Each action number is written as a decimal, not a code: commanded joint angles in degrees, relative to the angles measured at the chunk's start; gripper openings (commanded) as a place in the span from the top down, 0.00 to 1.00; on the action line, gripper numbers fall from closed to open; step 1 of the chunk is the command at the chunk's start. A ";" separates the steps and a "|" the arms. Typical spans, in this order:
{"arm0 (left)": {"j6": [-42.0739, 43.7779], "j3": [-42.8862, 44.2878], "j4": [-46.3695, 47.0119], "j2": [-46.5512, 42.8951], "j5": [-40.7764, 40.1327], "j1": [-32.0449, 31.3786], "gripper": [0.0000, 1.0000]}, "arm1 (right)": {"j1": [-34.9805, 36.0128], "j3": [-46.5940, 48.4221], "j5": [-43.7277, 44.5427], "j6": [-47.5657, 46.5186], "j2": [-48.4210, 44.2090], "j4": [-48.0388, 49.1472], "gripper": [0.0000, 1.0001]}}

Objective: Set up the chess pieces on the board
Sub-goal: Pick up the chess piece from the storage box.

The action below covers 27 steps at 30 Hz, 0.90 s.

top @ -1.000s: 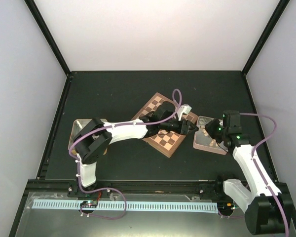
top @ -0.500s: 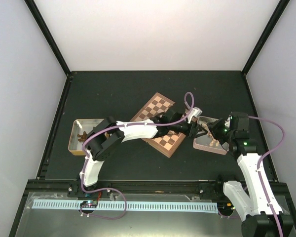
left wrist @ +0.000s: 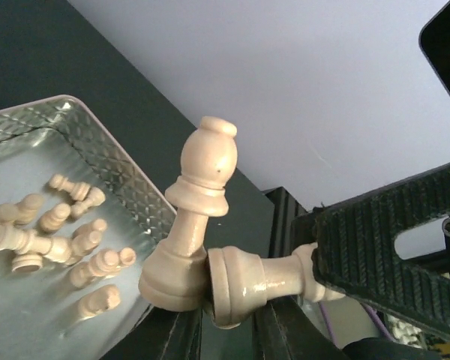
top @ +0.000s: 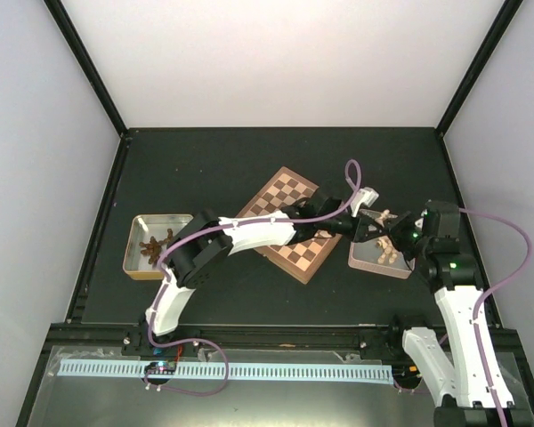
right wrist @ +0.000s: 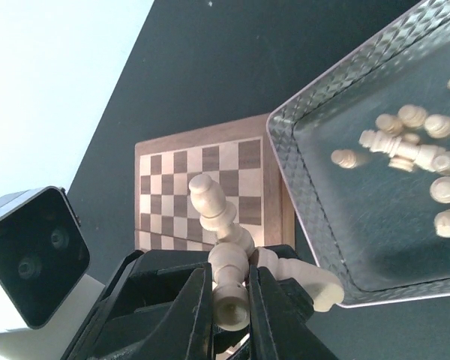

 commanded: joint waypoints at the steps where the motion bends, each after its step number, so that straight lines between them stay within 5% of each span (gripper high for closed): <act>1: -3.15 3.70 -3.43 3.23 0.49 0.30 0.86 | -0.13 3.52 8.77 -3.99 -1.03 -4.14 0.99; 8: -4.95 7.75 -11.12 5.40 1.54 0.30 0.84 | -0.20 7.04 15.12 -9.03 -1.13 -5.48 0.99; 19: -4.11 9.48 -16.16 3.95 2.07 0.66 0.78 | -0.16 5.82 0.91 -17.17 6.32 -2.51 0.99; 27: -3.89 -9.73 -14.92 -11.48 -3.06 6.24 0.80 | 0.65 6.46 -3.88 -20.87 12.66 0.89 0.99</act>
